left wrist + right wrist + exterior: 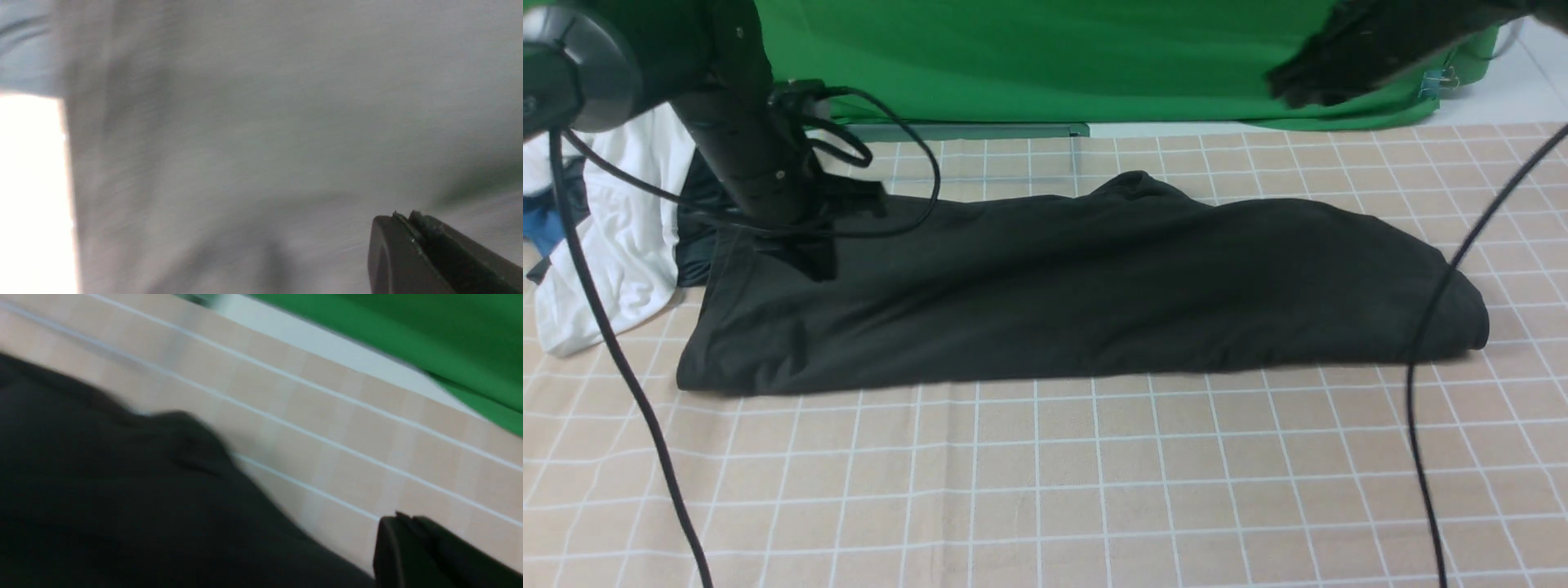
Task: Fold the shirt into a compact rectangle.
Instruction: 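Pull the folded dark garment lengthwise by its ends to straighten it flat on the table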
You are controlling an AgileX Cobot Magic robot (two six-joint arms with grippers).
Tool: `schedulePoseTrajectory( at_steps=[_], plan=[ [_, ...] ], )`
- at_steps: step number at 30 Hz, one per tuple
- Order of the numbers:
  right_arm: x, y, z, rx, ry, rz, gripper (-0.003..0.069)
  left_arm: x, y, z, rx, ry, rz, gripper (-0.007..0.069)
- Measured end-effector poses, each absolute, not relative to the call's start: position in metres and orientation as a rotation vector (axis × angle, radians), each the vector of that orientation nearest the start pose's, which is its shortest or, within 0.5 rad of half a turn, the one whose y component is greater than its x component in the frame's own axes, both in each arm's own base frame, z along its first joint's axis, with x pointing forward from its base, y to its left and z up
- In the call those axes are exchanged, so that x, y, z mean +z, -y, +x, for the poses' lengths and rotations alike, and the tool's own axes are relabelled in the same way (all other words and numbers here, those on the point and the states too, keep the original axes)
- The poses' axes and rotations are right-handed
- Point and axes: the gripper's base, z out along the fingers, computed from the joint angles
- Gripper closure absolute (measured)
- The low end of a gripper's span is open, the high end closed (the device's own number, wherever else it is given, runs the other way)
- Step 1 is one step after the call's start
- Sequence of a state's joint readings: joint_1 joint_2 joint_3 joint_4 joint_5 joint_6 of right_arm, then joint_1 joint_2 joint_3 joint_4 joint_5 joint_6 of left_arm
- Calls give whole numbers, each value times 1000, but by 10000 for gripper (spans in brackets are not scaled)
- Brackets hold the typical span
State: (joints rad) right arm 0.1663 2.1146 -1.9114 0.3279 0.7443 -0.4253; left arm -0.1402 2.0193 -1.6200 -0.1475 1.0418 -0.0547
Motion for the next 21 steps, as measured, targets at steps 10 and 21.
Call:
schedulePoseTrajectory(
  at_steps=[10,21],
  plan=[
    [200,-181,485,349,-2333,-659,622,172,65,420,-112,-3075,38,606],
    [154,-178,511,224,-2216,-577,615,173,41,429,8,-2993,-103,606]
  ],
)
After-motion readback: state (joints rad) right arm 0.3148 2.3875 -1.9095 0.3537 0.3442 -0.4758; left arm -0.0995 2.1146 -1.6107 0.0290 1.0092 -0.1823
